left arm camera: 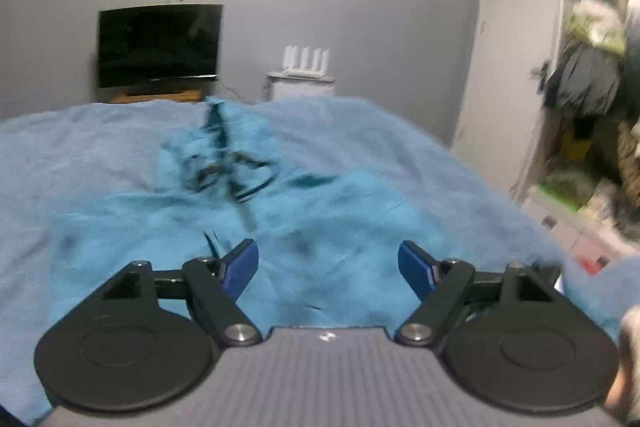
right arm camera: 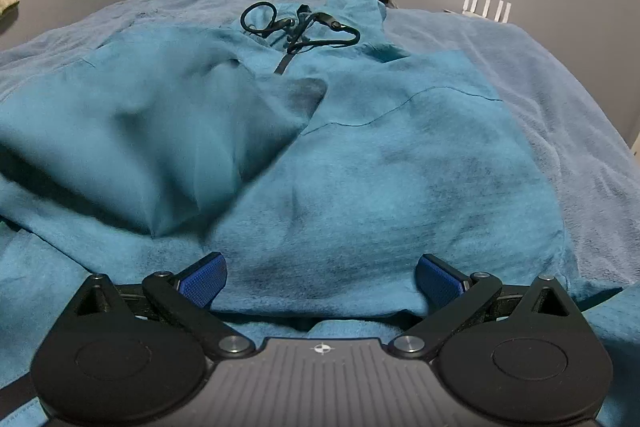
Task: Fold large clothes
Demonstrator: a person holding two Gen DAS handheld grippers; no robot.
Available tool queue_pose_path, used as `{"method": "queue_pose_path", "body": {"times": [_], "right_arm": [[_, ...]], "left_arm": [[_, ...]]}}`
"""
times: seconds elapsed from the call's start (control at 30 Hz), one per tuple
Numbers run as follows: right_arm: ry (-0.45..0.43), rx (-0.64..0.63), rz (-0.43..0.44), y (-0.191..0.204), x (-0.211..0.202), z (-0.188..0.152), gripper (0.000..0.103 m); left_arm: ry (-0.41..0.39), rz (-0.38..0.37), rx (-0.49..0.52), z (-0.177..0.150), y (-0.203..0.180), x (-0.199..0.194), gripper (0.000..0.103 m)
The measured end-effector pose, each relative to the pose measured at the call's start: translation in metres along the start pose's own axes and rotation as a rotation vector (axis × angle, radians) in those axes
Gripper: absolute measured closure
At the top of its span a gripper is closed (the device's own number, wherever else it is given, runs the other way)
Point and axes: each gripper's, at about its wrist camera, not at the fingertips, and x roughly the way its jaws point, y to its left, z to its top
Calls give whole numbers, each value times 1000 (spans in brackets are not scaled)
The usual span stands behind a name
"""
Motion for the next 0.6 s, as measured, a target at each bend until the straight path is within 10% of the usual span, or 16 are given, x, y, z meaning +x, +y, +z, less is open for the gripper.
{"method": "queue_pose_path", "body": {"times": [0.23,0.43,0.6], "right_arm": [[-19,1,14,1,-5,-1,1],[-239,-133,56,21,-47,6,4],[-262,-371,59,75,-45,38,9]], "left_arm": [[147,295,-148,-39,94,-30,26],[200,393,-435,-77,172,-28,27],[112,452,-340,-80,177,-27,27]]}}
